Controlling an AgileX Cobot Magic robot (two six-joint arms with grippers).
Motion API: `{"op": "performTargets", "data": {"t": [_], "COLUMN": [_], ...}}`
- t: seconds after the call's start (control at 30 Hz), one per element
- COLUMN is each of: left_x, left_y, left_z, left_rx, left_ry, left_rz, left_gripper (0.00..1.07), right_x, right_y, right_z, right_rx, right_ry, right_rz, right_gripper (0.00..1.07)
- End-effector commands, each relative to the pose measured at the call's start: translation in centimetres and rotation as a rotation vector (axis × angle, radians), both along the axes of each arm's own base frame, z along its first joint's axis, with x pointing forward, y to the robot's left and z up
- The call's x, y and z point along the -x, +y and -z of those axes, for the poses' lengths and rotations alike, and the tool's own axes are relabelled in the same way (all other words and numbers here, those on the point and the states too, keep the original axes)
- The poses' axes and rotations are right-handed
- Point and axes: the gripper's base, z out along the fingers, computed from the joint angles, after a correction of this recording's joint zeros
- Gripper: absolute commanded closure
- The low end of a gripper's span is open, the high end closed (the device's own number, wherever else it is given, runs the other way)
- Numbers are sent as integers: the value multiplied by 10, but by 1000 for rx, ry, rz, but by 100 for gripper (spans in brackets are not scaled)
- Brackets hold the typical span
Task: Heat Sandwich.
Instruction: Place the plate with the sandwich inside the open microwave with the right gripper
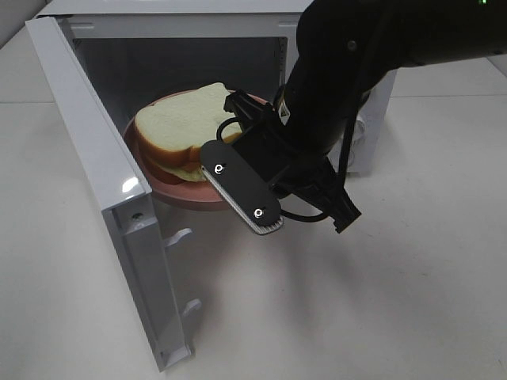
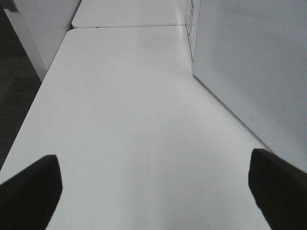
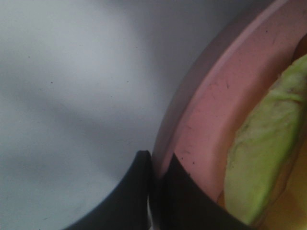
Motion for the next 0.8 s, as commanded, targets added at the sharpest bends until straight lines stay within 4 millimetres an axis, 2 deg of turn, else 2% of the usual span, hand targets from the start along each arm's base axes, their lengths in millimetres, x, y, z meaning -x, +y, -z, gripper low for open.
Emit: {"op": "performTargets", "data": {"t": [0.03,0.8], "left_x": [-1,-1], "left_y": [0,0], "left_z": [1,1], "left_rx": [4,4], "left_ry": [0,0], "left_rz": [4,4], "left_gripper": [1,1], "right_x": [-9,-54], "right_y": [5,46], "right_z": [-1,13], "right_rx": [-29,-20], "right_ry": [-12,31], "right_rz": [37,153], "right_gripper": [107,107]}}
